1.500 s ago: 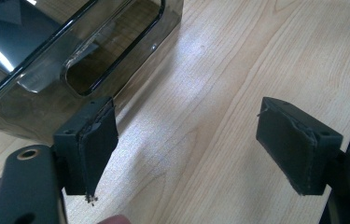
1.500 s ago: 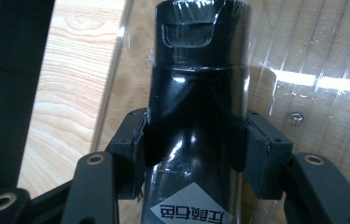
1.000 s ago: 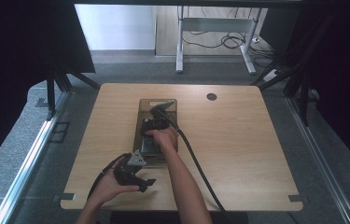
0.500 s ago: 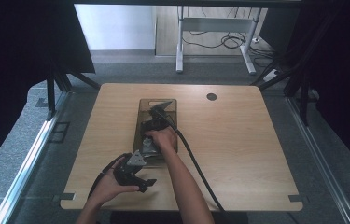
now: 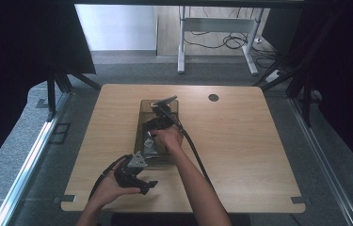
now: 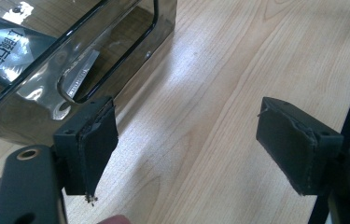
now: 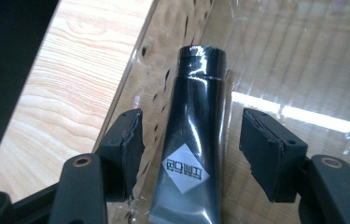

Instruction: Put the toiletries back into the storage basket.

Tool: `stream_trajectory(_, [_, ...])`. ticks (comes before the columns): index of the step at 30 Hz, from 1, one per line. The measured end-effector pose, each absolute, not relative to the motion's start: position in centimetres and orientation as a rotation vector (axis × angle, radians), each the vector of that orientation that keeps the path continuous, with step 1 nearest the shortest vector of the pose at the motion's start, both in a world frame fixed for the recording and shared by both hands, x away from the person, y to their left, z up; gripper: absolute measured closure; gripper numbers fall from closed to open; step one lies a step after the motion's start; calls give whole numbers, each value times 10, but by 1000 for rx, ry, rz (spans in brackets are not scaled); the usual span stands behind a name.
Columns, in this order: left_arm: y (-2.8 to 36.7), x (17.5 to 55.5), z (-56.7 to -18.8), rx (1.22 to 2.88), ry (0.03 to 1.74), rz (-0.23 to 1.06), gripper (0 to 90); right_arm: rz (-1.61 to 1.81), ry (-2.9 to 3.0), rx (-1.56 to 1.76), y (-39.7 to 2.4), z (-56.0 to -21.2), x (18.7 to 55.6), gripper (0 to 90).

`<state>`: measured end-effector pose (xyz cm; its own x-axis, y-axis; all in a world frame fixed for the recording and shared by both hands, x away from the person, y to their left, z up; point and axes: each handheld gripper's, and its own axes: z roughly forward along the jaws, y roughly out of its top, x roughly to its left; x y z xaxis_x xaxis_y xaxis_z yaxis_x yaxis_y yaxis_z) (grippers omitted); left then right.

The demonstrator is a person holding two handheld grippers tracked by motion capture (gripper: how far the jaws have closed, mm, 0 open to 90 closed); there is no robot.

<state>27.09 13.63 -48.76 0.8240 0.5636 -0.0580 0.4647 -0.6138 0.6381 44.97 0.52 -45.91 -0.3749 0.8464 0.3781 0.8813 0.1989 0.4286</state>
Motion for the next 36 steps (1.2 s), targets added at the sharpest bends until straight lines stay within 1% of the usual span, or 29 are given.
stream_trajectory(9, [137,271,-488,2349,752,202,207,-1019,-2417,-1651,-30,-439,436,410])
stream_trajectory(21, [135,272,-490,2353,763,210,207,-1138,-2468,-1507,-86,-426,407,417])
stream_trajectory(27, [133,272,-492,2369,761,214,207,-1185,-2530,-1481,-116,-432,389,417])
stream_trajectory(36, [136,272,-490,2360,783,227,207,-1288,-2599,-1474,-170,-454,354,418])
